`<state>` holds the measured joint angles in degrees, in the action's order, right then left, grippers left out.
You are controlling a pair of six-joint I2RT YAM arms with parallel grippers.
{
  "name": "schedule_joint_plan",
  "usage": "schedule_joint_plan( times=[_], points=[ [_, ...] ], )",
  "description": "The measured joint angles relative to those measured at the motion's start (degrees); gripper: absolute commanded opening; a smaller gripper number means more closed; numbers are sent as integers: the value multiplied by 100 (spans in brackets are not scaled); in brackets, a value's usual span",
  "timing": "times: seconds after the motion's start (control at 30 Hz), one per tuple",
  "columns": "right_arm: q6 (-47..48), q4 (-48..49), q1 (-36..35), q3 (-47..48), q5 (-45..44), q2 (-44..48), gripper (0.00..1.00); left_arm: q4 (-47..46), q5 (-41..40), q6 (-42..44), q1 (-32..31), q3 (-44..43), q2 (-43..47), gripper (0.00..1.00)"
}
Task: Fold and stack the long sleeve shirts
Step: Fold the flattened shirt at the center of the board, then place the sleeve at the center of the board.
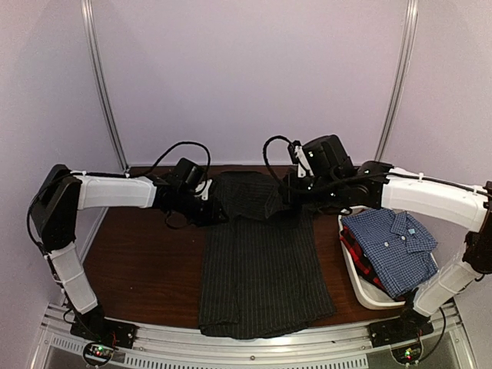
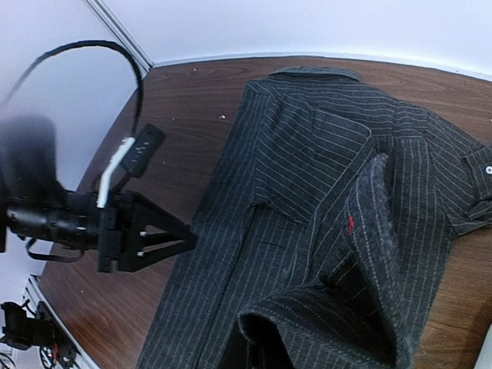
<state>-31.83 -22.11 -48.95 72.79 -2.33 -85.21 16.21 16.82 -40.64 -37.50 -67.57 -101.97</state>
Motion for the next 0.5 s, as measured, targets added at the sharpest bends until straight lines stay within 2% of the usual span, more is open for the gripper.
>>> schedule_joint_plan(
  times=[0.1, 0.27, 0.4, 0.5],
  points=[
    [-249, 345, -208, -116, -24, -4, 0, -188, 28, 2, 55, -264, -374, 37],
    [-772, 1128, -549, -785, 66, 0, 0, -435, 227, -72, 72, -337, -466, 39],
    [-1237, 1790, -632, -1587, 149, 46, 16, -927, 579, -280, 70, -120, -444, 45],
    [-1401, 1963, -682, -1808, 164, 46, 36, -1067, 769, -391, 70, 131, -442, 49]
  ],
)
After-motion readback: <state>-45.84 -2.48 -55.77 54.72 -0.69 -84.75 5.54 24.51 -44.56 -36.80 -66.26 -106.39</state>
